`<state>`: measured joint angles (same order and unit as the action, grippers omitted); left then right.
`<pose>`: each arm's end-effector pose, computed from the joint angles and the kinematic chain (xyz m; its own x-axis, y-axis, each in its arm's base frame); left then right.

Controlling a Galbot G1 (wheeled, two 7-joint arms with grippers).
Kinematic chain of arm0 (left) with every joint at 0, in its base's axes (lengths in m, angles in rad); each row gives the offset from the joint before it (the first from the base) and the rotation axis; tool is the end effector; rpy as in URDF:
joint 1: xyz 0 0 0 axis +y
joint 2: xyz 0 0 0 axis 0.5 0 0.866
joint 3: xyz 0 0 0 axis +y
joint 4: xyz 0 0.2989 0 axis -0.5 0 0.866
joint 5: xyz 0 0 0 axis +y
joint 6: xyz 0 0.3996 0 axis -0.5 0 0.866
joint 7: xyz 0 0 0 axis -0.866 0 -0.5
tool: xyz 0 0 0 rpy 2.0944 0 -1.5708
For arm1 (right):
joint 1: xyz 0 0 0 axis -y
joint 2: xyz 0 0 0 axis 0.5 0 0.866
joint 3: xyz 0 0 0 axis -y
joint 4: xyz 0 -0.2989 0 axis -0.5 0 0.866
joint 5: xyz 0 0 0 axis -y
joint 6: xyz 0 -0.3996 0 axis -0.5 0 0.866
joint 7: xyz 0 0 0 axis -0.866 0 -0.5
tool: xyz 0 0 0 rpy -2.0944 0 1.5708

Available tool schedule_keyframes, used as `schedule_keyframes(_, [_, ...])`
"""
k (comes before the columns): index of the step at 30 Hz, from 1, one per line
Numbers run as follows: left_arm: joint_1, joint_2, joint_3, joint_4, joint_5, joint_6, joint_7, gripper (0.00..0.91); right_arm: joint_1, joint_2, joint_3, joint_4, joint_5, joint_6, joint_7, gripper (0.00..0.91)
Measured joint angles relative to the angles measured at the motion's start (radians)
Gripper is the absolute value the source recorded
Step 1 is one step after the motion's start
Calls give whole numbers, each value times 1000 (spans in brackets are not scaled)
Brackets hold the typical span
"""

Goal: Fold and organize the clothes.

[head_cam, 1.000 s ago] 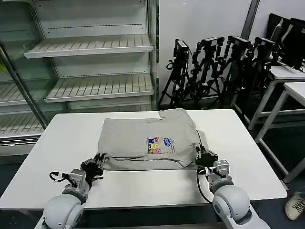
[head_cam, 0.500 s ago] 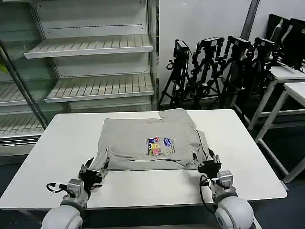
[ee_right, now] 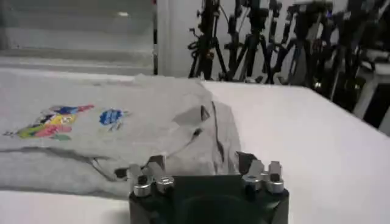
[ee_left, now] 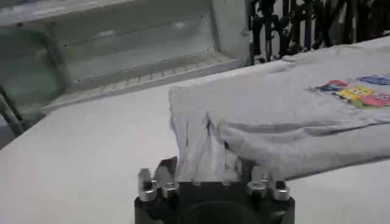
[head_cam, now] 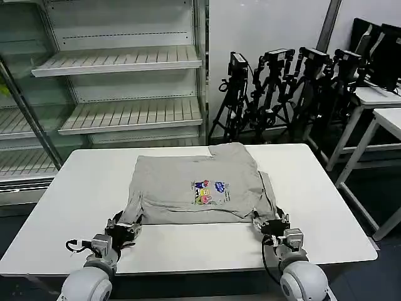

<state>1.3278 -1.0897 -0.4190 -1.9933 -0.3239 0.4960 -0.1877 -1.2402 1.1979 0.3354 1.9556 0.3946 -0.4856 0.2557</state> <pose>0.3103 0.0288 -0.2323 -0.9176 0.0190 0.3971 0.0981 0.9788 0.1798 0.3256 0.0103 -0.2307 -0.9251 -0.0604 0.3748 -0.0749 0.9969 -0.0242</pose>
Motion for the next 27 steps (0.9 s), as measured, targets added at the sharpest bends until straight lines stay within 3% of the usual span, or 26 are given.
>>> schedule_keyframes(15, [-4,-21,13,33,-33,-18,-1,40,-11,1,8,-9,62,-8,-4,0])
schedule_keyframes(27, [82,-20,-24,-41,-44,-19,-8,40,-154,-40,63,124,63,-17,-16,0])
